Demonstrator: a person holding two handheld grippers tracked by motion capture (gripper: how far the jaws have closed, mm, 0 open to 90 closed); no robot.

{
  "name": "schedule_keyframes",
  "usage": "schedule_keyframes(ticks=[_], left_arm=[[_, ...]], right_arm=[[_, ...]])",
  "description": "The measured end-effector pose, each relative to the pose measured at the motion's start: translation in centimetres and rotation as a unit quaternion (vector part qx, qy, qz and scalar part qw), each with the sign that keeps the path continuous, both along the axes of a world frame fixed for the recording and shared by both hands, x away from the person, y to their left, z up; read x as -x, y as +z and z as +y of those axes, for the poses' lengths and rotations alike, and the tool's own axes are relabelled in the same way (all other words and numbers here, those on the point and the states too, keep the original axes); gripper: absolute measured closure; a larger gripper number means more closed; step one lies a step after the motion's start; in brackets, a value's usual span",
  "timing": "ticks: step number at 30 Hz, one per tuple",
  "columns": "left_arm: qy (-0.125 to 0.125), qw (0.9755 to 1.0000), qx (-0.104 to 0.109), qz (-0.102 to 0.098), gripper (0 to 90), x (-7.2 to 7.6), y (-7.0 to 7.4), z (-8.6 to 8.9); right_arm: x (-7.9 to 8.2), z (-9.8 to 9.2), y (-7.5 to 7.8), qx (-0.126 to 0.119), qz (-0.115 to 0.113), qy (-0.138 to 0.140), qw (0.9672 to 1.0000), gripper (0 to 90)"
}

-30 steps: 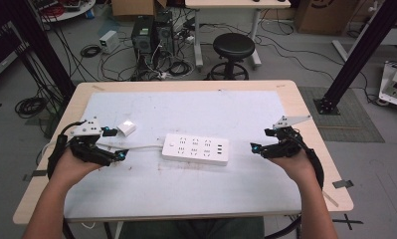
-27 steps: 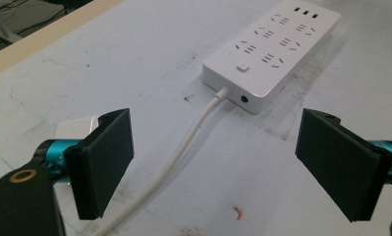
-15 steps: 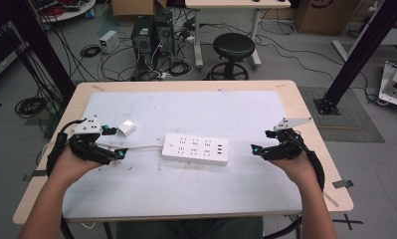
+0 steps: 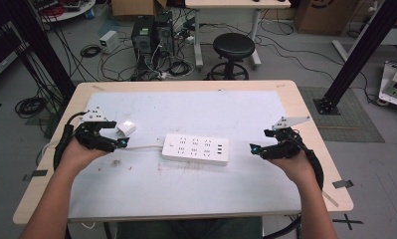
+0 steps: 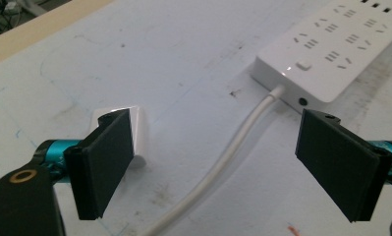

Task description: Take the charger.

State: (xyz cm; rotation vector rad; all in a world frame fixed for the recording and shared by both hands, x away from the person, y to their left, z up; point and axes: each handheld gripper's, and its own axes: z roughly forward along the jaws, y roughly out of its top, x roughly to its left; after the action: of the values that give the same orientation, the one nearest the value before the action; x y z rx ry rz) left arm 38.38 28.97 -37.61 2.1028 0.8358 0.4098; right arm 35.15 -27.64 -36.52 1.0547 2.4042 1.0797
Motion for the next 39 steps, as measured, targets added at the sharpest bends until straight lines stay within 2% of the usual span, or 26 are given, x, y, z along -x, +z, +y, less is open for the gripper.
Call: schedule_keyframes(ticks=[2, 7, 8, 9, 10, 11, 12, 14, 18, 21, 23, 24, 26, 27, 29, 30, 34, 39], left_arm=[[0.007, 0.9999, -0.007, 0.004, 14.4, -0.5, -0.3, 0.2], [0.02, 0.9998, 0.0, 0.003, 14.4, -1.2, -0.6, 0.4], [0.022, 0.9994, -0.026, 0.009, 14.4, -1.8, -0.4, 0.2], [0.017, 0.9989, -0.042, 0.008, 14.5, -2.0, -0.2, 0.0], [0.015, 0.999, -0.041, 0.006, 14.4, -2.3, 0.0, -0.1], [0.016, 0.9995, -0.027, 0.005, 14.4, -2.6, 0.2, -0.1], [0.018, 0.9996, -0.023, 0.004, 14.4, -3.0, 0.3, -0.2], [0.021, 0.9989, -0.04, 0.008, 14.4, -3.7, 0.3, -0.3], [0.027, 0.9988, -0.04, 0.013, 14.4, -4.5, 0.2, -0.3], [0.034, 0.9984, -0.038, 0.025, 14.4, -5.7, -0.9, -0.1], [0.034, 0.9984, -0.038, 0.025, 14.4, -5.7, -0.9, -0.1], [0.041, 0.9977, -0.038, 0.038, 14.4, -6.4, -1.7, 0.0], [0.041, 0.9977, -0.038, 0.038, 14.4, -6.4, -1.7, 0.0], [0.047, 0.9968, -0.043, 0.047, 14.4, -7.0, -2.5, 0.2], [0.047, 0.9968, -0.043, 0.047, 14.4, -7.0, -2.5, 0.2], [0.049, 0.9963, -0.042, 0.057, 14.4, -7.4, -3.1, 0.4], [0.049, 0.9955, -0.049, 0.064, 14.4, -7.7, -3.6, 0.2], [0.05, 0.995, -0.053, 0.067, 14.4, -8.0, -4.1, 0.0]], right_arm=[[-0.1, 0.2, 0.0, 0.003, -0.002, 0.002, 1.0, 19.1], [-0.2, 0.3, -0.1, 0.002, 0.001, 0.0, 1.0, 19.1], [-0.3, 0.3, -0.1, 0.003, 0.0, 0.001, 1.0, 19.1], [-0.3, 0.4, -0.2, 0.004, 0.002, -0.001, 1.0, 19.1], [-0.4, 0.4, -0.2, 0.005, 0.002, 0.0, 1.0, 19.1], [-0.4, 0.4, -0.2, 0.005, 0.003, 0.0, 1.0, 19.1], [-0.4, 0.5, -0.2, 0.005, 0.003, -0.001, 1.0, 19.1], [-0.3, 0.5, -0.3, 0.003, 0.001, 0.0, 1.0, 19.1], [-0.3, 0.5, -0.3, 0.004, 0.005, -0.003, 1.0, 19.1], [-0.3, 0.4, -0.3, 0.003, 0.003, -0.006, 1.0, 19.1], [-0.3, 0.5, -0.4, 0.003, 0.002, -0.006, 1.0, 19.1], [-0.4, 0.6, -0.4, 0.005, 0.005, -0.005, 1.0, 19.1], [-0.4, 0.6, -0.4, 0.006, 0.004, -0.004, 1.0, 19.1], [-0.4, 0.7, -0.4, 0.007, 0.005, -0.004, 1.0, 19.1], [-0.4, 0.7, -0.4, 0.007, 0.005, -0.004, 1.0, 19.1], [-0.4, 0.7, -0.4, 0.007, 0.006, -0.004, 1.0, 19.1], [-0.3, 0.8, -0.3, 0.007, 0.006, -0.006, 0.9999, 19.1], [-0.3, 1.0, -0.3, 0.008, 0.006, -0.005, 0.9999, 19.1]])
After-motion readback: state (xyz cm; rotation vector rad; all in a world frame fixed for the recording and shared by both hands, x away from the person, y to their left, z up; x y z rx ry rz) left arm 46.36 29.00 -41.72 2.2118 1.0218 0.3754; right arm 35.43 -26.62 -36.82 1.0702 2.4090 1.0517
